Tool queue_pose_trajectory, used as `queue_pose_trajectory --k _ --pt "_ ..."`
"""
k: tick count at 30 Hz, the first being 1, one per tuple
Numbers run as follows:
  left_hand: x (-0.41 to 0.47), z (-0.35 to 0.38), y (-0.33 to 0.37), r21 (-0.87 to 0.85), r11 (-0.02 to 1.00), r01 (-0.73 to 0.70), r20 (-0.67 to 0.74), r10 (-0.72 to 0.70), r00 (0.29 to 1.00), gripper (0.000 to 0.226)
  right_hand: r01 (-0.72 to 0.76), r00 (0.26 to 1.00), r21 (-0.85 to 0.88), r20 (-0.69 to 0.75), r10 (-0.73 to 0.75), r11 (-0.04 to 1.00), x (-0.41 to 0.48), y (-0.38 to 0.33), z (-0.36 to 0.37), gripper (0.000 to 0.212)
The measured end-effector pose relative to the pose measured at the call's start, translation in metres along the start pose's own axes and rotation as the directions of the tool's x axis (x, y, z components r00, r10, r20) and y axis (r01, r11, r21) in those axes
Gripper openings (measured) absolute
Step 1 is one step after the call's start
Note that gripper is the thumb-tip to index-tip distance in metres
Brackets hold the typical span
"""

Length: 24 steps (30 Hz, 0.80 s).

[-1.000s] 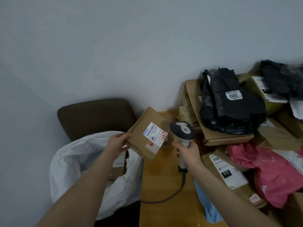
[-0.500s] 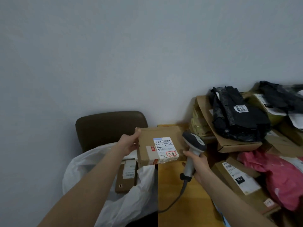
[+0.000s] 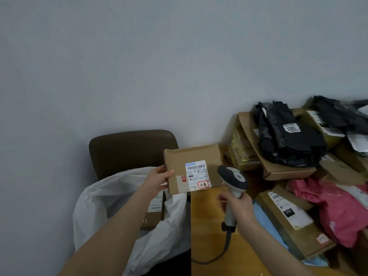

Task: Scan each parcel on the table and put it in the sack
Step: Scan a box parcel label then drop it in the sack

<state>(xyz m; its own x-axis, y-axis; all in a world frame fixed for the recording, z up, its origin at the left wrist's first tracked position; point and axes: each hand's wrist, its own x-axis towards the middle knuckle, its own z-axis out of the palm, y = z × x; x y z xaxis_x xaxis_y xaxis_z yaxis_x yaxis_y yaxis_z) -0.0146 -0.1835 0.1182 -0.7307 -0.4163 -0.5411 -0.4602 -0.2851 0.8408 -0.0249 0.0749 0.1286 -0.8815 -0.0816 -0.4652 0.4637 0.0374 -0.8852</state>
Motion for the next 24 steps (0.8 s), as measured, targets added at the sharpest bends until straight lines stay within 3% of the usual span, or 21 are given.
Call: queue_pose_trajectory --k 7,24 --pt "0.003 0.004 -0.016 0.039 0.998 -0.047 -0.059 0.049 0.997 0.045 0.051 0.99 -0.13 0.138 -0.033 0.99 -0.031 0.005 0.011 0.014" --pt "0.004 0.012 -0.023 0.039 0.999 -0.034 -0.088 0.037 0.995 0.042 0.01 0.992 -0.245 0.123 0.021 0.969 -0.032 0.007 0.006 0.013"
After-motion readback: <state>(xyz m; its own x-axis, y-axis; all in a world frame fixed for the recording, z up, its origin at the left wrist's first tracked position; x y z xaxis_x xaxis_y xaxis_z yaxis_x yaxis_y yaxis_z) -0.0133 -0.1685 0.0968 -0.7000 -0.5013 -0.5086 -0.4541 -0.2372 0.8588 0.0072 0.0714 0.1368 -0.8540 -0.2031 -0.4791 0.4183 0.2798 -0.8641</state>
